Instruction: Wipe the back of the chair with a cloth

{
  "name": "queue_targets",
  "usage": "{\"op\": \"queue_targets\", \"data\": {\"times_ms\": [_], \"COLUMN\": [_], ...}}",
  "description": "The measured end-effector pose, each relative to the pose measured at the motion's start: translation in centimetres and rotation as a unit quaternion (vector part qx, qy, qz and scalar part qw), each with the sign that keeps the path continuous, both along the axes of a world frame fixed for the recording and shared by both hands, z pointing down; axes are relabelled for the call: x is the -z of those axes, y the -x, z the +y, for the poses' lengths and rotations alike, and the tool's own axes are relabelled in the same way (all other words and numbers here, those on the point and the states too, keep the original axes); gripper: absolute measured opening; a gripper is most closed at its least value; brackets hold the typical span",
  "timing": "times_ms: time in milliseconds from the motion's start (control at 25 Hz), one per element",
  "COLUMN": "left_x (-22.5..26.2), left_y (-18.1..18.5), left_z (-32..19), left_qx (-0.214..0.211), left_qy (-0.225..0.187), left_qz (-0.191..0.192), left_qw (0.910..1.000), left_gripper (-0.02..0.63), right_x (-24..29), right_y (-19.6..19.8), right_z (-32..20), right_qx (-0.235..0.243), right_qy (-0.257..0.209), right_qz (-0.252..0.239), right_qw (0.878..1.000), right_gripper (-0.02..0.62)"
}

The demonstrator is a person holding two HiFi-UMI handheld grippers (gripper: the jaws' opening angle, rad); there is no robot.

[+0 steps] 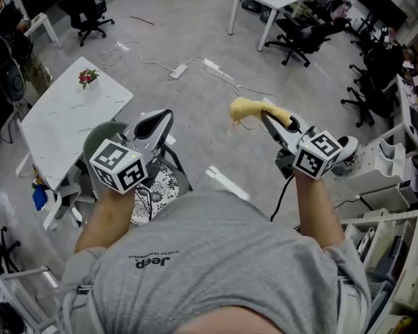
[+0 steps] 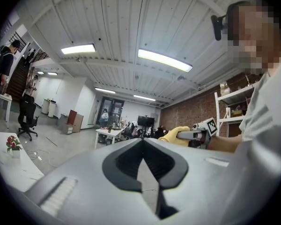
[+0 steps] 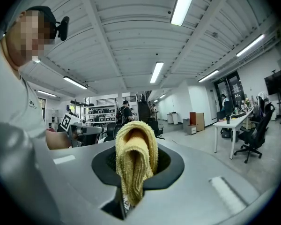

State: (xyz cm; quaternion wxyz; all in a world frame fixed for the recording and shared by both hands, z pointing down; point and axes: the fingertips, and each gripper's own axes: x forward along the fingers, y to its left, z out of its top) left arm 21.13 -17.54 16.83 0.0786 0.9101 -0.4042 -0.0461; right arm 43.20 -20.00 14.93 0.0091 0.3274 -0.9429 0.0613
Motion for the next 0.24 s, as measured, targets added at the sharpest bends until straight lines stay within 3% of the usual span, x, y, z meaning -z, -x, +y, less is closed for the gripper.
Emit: {"op": "queue_targets", "data": {"times_ms": [240], "left_x": [-0.05], "left_y": [-0.08], "left_z": [0.25], "left_qx": [-0.002], "left_qy": [-0.001], "left_qz": [-0.001], "left_qw": [1.0000], "left_gripper": [0.031], "right_x": [0.00], "right_y": [-0.25], "right_z": [0.31], "right_qx": [-0.002], "right_qy": [-0.004], "right_qz": [0.000], "right_qw": [1.000], "right_gripper": [0.048]}}
